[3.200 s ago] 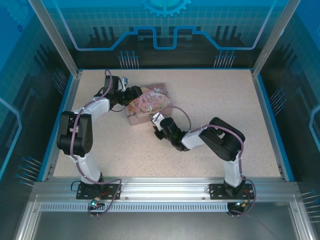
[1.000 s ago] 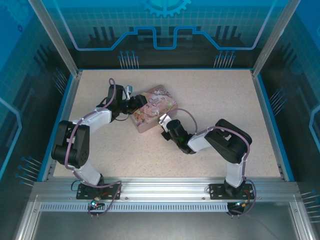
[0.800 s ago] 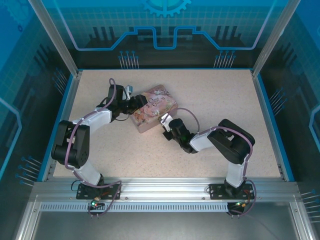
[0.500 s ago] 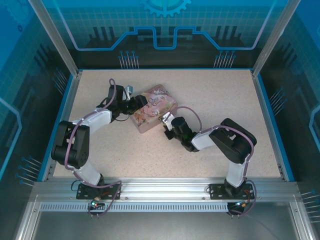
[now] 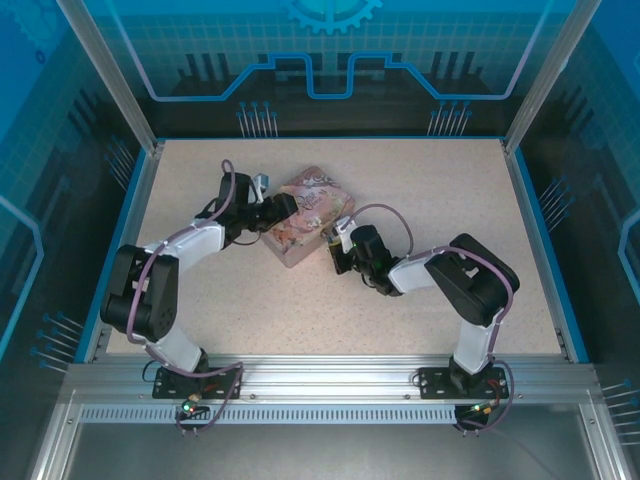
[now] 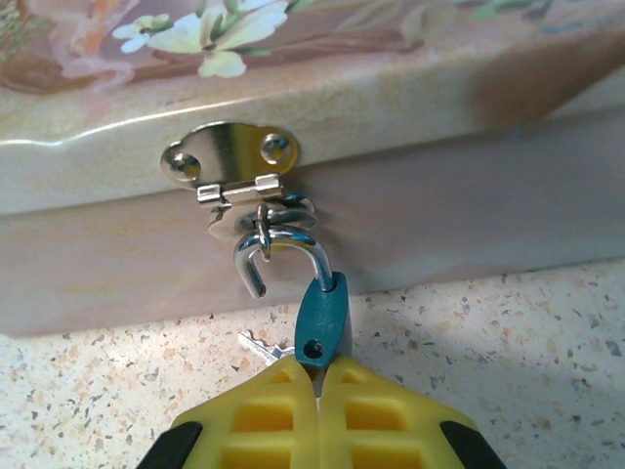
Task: Unlock the padlock with the key
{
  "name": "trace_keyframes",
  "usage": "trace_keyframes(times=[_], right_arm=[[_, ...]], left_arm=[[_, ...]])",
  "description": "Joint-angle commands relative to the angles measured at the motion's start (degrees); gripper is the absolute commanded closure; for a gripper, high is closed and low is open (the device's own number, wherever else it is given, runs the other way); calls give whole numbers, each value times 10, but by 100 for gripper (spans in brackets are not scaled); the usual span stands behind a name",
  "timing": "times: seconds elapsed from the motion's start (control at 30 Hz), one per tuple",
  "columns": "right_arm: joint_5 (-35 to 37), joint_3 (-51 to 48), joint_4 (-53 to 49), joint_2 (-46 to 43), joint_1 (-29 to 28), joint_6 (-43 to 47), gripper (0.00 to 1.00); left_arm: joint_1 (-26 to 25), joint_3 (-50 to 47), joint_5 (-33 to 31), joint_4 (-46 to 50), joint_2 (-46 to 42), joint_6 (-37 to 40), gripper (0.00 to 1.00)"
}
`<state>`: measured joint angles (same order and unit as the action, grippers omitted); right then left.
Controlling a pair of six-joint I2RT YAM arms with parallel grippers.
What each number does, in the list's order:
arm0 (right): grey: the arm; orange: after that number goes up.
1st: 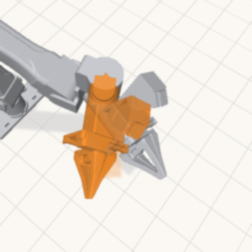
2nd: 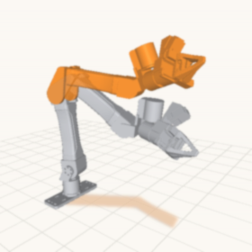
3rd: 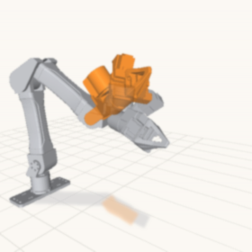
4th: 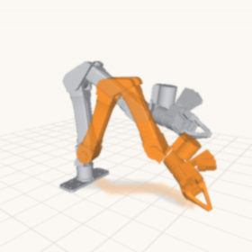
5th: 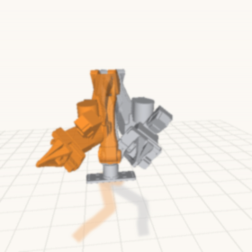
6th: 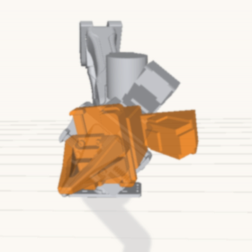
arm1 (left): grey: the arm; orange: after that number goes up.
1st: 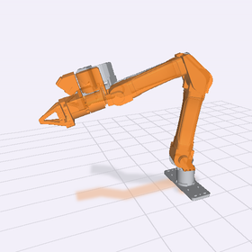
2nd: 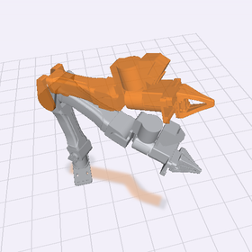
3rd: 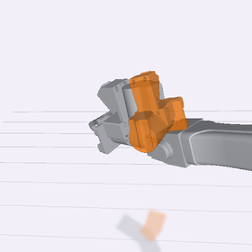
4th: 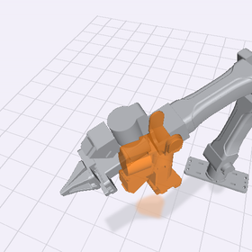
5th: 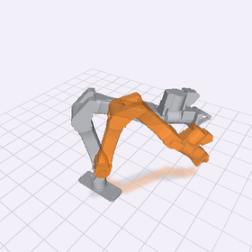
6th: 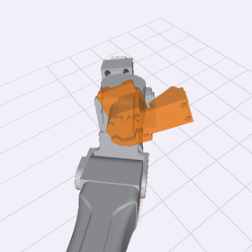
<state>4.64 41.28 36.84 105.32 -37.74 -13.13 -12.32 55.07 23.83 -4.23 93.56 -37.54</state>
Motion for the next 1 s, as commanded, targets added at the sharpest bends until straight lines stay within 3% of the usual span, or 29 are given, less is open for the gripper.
trace_keyframes(times=[0.0,0.37,0.77,0.97], right_arm=[[-63,6,26,-3,13,-59,100],[-140,2,81,19,59,-199,100],[-149,15,88,37,82,-316,100],[-146,21,94,29,88,-332,100]], left_arm=[[-10,-24,-4,44,0,-9,34],[-29,-29,-26,57,10,3,34],[-51,-43,-63,81,11,24,34],[-52,-43,-68,84,18,29,34]])
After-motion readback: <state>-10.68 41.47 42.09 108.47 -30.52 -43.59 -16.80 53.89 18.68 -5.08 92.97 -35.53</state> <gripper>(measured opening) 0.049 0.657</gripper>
